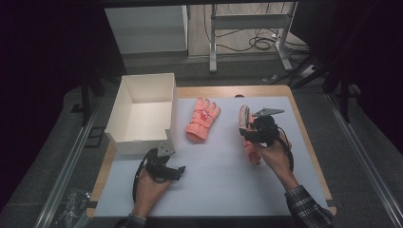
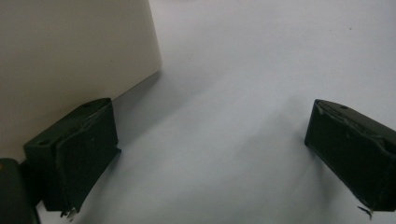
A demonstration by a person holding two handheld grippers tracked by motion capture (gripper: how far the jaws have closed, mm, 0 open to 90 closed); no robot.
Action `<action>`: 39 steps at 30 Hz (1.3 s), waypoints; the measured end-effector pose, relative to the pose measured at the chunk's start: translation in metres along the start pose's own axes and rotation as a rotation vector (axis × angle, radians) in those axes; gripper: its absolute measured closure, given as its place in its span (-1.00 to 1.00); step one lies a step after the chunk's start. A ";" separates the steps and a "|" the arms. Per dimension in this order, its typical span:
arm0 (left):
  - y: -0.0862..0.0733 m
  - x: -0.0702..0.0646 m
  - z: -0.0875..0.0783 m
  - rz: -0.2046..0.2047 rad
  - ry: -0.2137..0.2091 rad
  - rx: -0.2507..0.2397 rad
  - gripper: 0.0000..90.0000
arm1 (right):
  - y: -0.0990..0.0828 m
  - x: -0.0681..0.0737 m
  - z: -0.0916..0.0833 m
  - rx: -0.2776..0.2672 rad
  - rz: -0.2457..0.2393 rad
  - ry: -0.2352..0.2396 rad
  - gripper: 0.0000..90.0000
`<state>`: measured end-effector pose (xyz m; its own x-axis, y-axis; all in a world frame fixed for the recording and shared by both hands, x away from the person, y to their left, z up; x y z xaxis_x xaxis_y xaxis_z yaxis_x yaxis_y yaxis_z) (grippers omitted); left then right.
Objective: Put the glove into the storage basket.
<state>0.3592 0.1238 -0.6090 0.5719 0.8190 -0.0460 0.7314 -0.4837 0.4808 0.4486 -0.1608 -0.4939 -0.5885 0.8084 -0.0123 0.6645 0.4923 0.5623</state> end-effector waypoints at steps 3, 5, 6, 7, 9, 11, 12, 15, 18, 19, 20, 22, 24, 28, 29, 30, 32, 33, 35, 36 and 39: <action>0.000 0.000 0.000 0.000 0.000 0.000 -0.94 | 0.003 -0.001 -0.003 -0.016 -0.001 -0.006 0.04; 0.000 0.000 0.000 0.000 0.000 0.000 -0.94 | 0.003 -0.003 -0.004 -0.013 0.002 -0.011 0.03; 0.000 0.000 0.000 0.002 0.001 0.000 -0.94 | 0.003 -0.005 -0.004 -0.011 0.002 -0.015 0.03; 0.000 0.000 0.000 0.002 0.001 0.000 -0.94 | 0.002 -0.007 -0.003 -0.008 0.006 -0.019 0.04; 0.000 0.000 0.000 0.000 0.001 0.000 -0.94 | 0.000 -0.010 0.000 0.001 0.009 -0.015 0.04; 0.000 0.000 0.000 0.000 0.000 0.000 -0.94 | -0.002 -0.010 0.006 0.009 0.012 -0.005 0.04; 0.000 0.000 0.000 0.000 0.000 0.000 -0.94 | -0.004 -0.010 0.010 0.015 0.013 -0.003 0.03; 0.000 0.000 0.000 0.000 0.000 0.000 -0.94 | -0.008 -0.009 0.025 0.027 0.007 0.007 0.00; 0.000 0.000 0.000 -0.001 0.000 -0.001 -0.94 | -0.012 -0.006 0.042 0.044 -0.001 0.028 0.00; 0.000 0.000 0.000 0.000 0.000 -0.001 -0.94 | -0.013 -0.006 0.046 0.051 -0.009 0.022 0.01; 0.000 0.000 0.000 0.000 0.000 -0.001 -0.94 | -0.015 -0.006 0.053 0.071 -0.015 0.012 0.10; 0.000 0.000 0.000 -0.001 0.000 -0.001 -0.94 | -0.019 -0.004 0.067 0.098 -0.035 0.018 0.31; 0.000 0.000 0.000 -0.001 0.000 -0.001 -0.94 | -0.021 -0.002 0.071 0.090 -0.042 0.006 0.72; 0.000 0.000 0.000 -0.001 0.000 0.000 -0.94 | -0.020 0.001 0.062 0.071 -0.046 0.009 0.93; 0.000 0.000 0.000 0.000 0.000 0.000 -0.94 | -0.019 0.003 0.058 0.066 -0.034 0.020 0.94; 0.000 0.000 0.000 -0.004 -0.001 -0.004 -0.94 | -0.019 0.005 0.053 0.057 -0.029 0.035 0.94; 0.000 0.000 0.000 0.000 0.000 0.000 -0.94 | -0.020 0.012 0.043 0.040 -0.017 0.056 0.94; 0.000 0.000 0.000 0.000 0.000 0.000 -0.94 | -0.021 0.016 0.037 0.028 -0.011 0.070 0.94; 0.000 0.000 0.000 0.002 0.002 0.000 -0.94 | -0.025 0.024 0.027 0.014 0.005 0.109 0.94; 0.000 0.000 0.000 0.000 0.001 -0.002 -0.94 | -0.029 0.028 0.022 0.011 0.017 0.119 0.94; 0.000 0.000 0.000 -0.001 0.001 -0.001 -0.94 | -0.043 0.039 0.014 0.009 0.040 0.135 0.93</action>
Point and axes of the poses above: each handheld gripper's, and its own axes: z roughly forward along the jaws, y roughly out of its top, x roughly to its left, the point moved 8 cm from there along z, roughly forward along the jaws, and after that the axes turned 15 degrees about x, right-handed, at the moved point
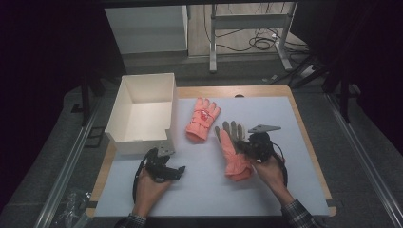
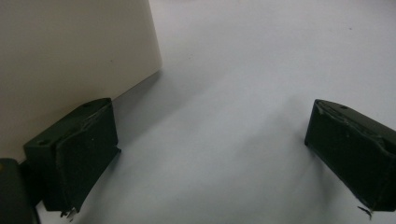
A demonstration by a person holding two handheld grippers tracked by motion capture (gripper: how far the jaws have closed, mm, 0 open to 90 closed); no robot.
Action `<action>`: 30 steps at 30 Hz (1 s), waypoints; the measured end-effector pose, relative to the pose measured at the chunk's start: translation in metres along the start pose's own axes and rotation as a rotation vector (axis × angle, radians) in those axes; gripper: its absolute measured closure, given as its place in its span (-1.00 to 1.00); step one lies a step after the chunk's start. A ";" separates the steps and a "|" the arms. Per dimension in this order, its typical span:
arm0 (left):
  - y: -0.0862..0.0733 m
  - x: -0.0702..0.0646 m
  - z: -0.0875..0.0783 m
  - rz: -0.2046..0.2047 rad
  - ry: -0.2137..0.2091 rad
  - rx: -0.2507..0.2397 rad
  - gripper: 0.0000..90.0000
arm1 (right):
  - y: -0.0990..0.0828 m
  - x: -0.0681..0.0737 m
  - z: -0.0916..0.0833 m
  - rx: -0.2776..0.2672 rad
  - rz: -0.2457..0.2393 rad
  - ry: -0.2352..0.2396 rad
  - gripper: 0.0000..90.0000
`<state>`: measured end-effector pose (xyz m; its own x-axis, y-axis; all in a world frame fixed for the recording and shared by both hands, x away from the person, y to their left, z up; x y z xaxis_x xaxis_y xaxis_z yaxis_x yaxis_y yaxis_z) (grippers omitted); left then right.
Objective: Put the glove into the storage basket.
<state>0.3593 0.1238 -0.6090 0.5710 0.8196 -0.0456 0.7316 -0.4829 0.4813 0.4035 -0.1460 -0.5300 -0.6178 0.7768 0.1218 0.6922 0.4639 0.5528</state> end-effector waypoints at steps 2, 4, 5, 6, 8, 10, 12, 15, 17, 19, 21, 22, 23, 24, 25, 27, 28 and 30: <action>0.000 0.000 0.000 0.001 0.000 0.001 -0.94 | -0.009 0.004 -0.001 0.004 0.013 0.006 0.93; 0.000 0.000 0.000 0.001 0.000 0.000 -0.94 | -0.022 0.007 0.003 0.020 0.022 0.002 0.92; 0.000 0.000 0.000 0.001 0.000 0.000 -0.94 | -0.028 0.008 0.007 0.031 0.021 -0.006 0.91; 0.000 0.000 0.000 0.000 0.000 0.000 -0.94 | -0.031 0.007 0.009 0.033 0.018 -0.021 0.89; 0.000 0.000 0.000 0.000 0.000 0.000 -0.94 | -0.036 0.003 0.011 0.024 0.024 -0.027 0.82; 0.000 0.000 0.000 0.000 0.000 0.000 -0.94 | -0.033 0.000 0.008 0.028 0.019 -0.021 0.72; 0.000 0.000 0.000 0.001 0.000 0.001 -0.94 | -0.024 -0.003 0.003 0.021 -0.003 -0.045 0.62; 0.000 0.000 0.000 0.000 0.000 0.000 -0.94 | -0.004 -0.009 -0.002 0.000 -0.021 -0.053 0.39; 0.000 0.000 0.000 0.001 0.000 -0.001 -0.94 | 0.007 -0.012 0.000 -0.004 -0.029 -0.044 0.26; 0.000 0.000 0.000 0.000 -0.001 0.000 -0.94 | 0.019 -0.015 0.005 -0.003 -0.032 -0.032 0.17; 0.000 0.000 0.000 0.000 -0.001 0.000 -0.94 | 0.032 -0.019 0.010 0.001 -0.038 -0.015 0.09; 0.000 0.000 0.000 0.000 -0.001 0.000 -0.94 | 0.038 -0.020 0.012 0.000 -0.039 -0.008 0.07; 0.000 0.000 0.000 0.000 -0.001 0.000 -0.94 | 0.044 -0.021 0.015 -0.001 -0.046 -0.003 0.05; 0.000 0.000 0.000 0.000 -0.001 0.000 -0.94 | 0.049 -0.022 0.017 -0.002 -0.052 0.005 0.05; 0.000 0.000 0.000 0.000 -0.001 0.000 -0.94 | 0.056 -0.023 0.020 0.000 -0.059 0.022 0.04; 0.000 0.000 0.000 0.001 -0.001 0.001 -0.94 | 0.066 -0.023 0.025 -0.003 -0.071 0.039 0.01; 0.000 0.000 0.000 0.000 -0.001 0.001 -0.94 | 0.071 -0.023 0.027 -0.005 -0.075 0.044 0.00; 0.000 0.000 0.000 0.000 -0.001 -0.001 -0.94 | 0.078 -0.023 0.033 0.004 -0.080 0.051 -0.06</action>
Point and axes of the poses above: each handheld gripper's, and its own axes: z roughly forward along the jaws, y roughly out of its top, x roughly to its left, the point moved 8 cm from there along z, roughly forward along the jaws, and after that the axes turned 15 degrees about x, right-handed, at the moved point
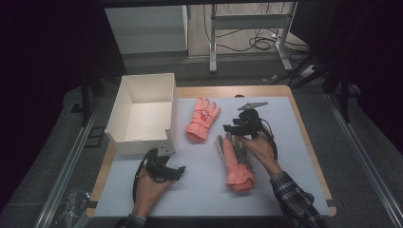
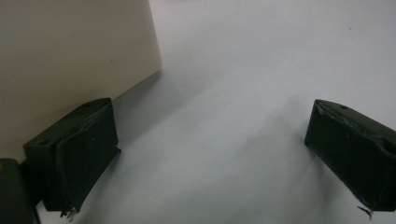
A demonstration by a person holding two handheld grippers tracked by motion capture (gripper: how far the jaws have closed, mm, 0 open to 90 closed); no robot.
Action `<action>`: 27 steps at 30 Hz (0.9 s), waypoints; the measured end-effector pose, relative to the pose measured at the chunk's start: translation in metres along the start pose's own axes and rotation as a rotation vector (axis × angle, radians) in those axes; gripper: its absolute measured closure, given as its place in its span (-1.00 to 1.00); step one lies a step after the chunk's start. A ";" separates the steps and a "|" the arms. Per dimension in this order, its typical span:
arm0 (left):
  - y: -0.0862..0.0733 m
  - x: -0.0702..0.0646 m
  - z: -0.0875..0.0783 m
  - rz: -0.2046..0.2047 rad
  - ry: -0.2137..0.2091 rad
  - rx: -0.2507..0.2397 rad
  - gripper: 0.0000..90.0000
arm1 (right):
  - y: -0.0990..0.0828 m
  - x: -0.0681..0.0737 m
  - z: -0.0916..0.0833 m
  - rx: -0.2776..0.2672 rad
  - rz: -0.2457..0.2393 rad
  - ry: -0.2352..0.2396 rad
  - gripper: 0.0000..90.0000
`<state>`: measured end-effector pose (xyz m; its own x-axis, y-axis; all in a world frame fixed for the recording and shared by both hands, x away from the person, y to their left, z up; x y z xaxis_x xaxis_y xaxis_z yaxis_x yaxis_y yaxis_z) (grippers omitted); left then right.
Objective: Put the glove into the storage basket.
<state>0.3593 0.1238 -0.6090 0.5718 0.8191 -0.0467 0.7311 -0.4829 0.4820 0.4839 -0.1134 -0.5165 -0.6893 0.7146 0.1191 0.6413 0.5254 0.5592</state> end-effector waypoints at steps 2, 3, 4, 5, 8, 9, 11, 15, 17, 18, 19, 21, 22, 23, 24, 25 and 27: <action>0.000 0.000 0.000 0.000 0.000 0.000 -0.94 | 0.007 0.000 0.005 0.006 0.000 0.002 -0.09; 0.000 0.000 0.000 0.000 0.000 0.000 -0.94 | 0.010 -0.001 0.008 0.005 0.000 0.004 -0.11; 0.000 0.000 0.000 0.000 0.000 0.000 -0.94 | 0.012 -0.001 0.009 0.005 0.001 0.003 -0.11; 0.000 0.000 0.000 0.001 -0.001 0.002 -0.94 | 0.015 -0.001 0.012 0.004 0.004 0.005 -0.12; 0.000 0.000 0.000 0.001 0.001 0.004 -0.94 | 0.025 -0.002 0.019 -0.001 -0.003 0.012 -0.17; 0.000 0.000 0.000 0.001 0.001 0.002 -0.94 | 0.028 -0.002 0.021 -0.005 -0.010 0.011 -0.18; 0.000 0.000 0.000 0.001 0.001 0.002 -0.94 | 0.035 -0.003 0.025 -0.015 -0.013 0.005 -0.20; 0.000 0.000 0.000 0.001 0.000 0.001 -0.94 | 0.047 -0.008 0.033 -0.011 -0.002 -0.013 -0.21; 0.000 0.000 0.000 0.001 0.001 0.001 -0.94 | 0.051 -0.010 0.037 0.002 0.005 -0.004 -0.21; 0.000 0.000 0.000 0.003 0.001 0.003 -0.94 | 0.053 -0.011 0.040 0.007 0.007 -0.002 -0.21; 0.000 0.000 0.000 0.003 0.001 0.003 -0.94 | 0.056 -0.012 0.043 0.012 0.005 -0.003 -0.20; 0.000 0.000 0.000 0.002 0.000 0.003 -0.94 | 0.060 -0.013 0.052 0.028 -0.015 -0.006 -0.16; 0.000 0.000 0.000 -0.001 -0.001 0.000 -0.94 | 0.062 -0.013 0.056 0.033 -0.024 -0.008 -0.14; 0.000 0.000 0.000 0.000 -0.001 0.000 -0.94 | 0.064 -0.012 0.060 0.036 -0.036 -0.008 -0.11; 0.000 0.001 0.000 0.003 0.002 0.004 -0.94 | 0.066 -0.011 0.063 0.039 -0.045 -0.008 -0.09; 0.000 0.000 0.000 0.003 0.001 0.003 -0.94 | 0.068 -0.011 0.067 0.045 -0.055 -0.010 -0.07; 0.000 0.000 0.000 0.002 0.000 0.003 -0.94 | 0.072 -0.008 0.077 0.057 -0.065 -0.010 -0.03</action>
Point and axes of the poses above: each handheld gripper's, and its own axes: z roughly forward along the jaws, y roughly out of its top, x roughly to its left, the point moved 8 cm from there along z, roughly forward along the jaws, and after that the axes turned 15 degrees about x, right-handed, at the moved point
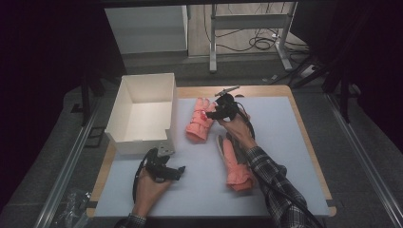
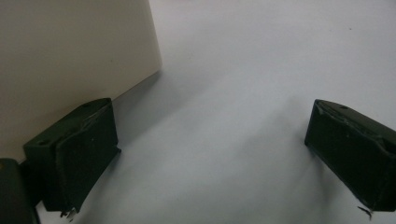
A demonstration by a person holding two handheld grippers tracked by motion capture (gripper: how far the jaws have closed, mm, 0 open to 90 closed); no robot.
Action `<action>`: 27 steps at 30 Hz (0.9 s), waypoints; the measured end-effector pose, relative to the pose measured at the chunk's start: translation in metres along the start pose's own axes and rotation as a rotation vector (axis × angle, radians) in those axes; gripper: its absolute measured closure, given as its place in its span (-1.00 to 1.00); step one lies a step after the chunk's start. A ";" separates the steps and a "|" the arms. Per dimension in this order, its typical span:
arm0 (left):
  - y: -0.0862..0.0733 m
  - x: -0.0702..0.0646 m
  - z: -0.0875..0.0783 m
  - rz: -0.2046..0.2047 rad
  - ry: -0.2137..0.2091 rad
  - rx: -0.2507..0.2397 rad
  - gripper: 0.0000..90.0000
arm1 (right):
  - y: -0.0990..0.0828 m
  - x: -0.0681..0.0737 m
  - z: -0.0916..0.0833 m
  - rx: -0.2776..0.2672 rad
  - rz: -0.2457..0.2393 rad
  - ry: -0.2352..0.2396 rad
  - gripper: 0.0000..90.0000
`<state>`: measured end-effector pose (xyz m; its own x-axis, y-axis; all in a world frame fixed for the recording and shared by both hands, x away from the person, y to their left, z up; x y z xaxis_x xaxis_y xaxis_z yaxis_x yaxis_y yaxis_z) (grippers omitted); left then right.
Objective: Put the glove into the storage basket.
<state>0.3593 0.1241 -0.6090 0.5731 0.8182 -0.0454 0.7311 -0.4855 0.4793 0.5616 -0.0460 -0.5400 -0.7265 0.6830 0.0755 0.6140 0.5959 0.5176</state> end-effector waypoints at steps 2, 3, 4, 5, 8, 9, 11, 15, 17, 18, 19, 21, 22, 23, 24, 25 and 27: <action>0.000 0.000 0.000 -0.003 -0.001 -0.003 -0.94 | 0.004 0.002 0.007 0.010 -0.004 0.003 -0.02; 0.000 0.000 0.000 -0.003 -0.001 -0.003 -0.94 | 0.007 0.003 0.012 0.015 -0.008 -0.001 -0.02; 0.000 0.000 0.000 -0.003 -0.001 -0.003 -0.94 | 0.010 0.004 0.016 0.021 -0.006 0.000 -0.03; 0.000 0.000 0.000 -0.002 0.000 -0.003 -0.94 | 0.011 0.004 0.019 0.025 -0.001 0.003 -0.03; 0.000 0.000 0.000 -0.003 0.000 -0.003 -0.94 | 0.014 0.006 0.030 0.062 0.005 0.030 -0.03; 0.000 0.000 0.000 -0.003 0.000 -0.003 -0.94 | 0.014 0.007 0.034 0.080 0.005 0.032 0.00; 0.000 0.000 0.000 -0.003 0.000 -0.003 -0.94 | 0.014 0.009 0.040 0.111 0.007 0.042 0.18; 0.000 0.000 0.000 -0.003 0.000 -0.003 -0.94 | 0.012 0.010 0.039 0.120 0.016 0.053 0.67; 0.000 0.000 0.000 -0.003 0.001 -0.003 -0.94 | 0.011 0.010 0.036 0.117 0.005 0.048 0.82; 0.000 0.000 0.000 -0.003 0.001 -0.002 -0.94 | 0.011 0.010 0.034 0.114 0.002 0.047 0.85; 0.000 0.000 0.000 -0.003 0.001 -0.002 -0.94 | 0.011 0.010 0.032 0.112 0.007 0.047 0.88; 0.000 0.000 0.000 -0.003 0.001 -0.002 -0.94 | 0.011 0.010 0.028 0.107 0.006 0.045 0.91; 0.000 0.000 0.000 -0.004 0.000 -0.002 -0.94 | 0.011 0.010 0.026 0.104 0.005 0.043 0.91; 0.000 0.000 0.000 -0.003 0.000 -0.002 -0.95 | 0.011 0.011 0.023 0.100 0.002 0.041 0.91; 0.000 0.000 0.000 -0.004 0.000 -0.002 -0.95 | 0.012 0.011 0.021 0.096 -0.001 0.038 0.91; 0.000 0.000 0.000 -0.004 0.000 -0.002 -0.95 | 0.012 0.010 0.019 0.094 -0.003 0.034 0.91; 0.000 0.000 0.000 -0.003 0.000 -0.002 -0.95 | 0.012 0.010 0.014 0.089 -0.007 0.029 0.91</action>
<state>0.3594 0.1237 -0.6091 0.5709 0.8197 -0.0466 0.7319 -0.4824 0.4812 0.5653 -0.0262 -0.5448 -0.7388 0.6669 0.0973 0.6327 0.6366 0.4409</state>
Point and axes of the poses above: each handheld gripper's, and its own axes: z roughly forward along the jaws, y roughly out of its top, x roughly to its left, the point moved 8 cm from there along z, roughly forward along the jaws, and after that the axes turned 15 degrees about x, right-handed, at the moved point
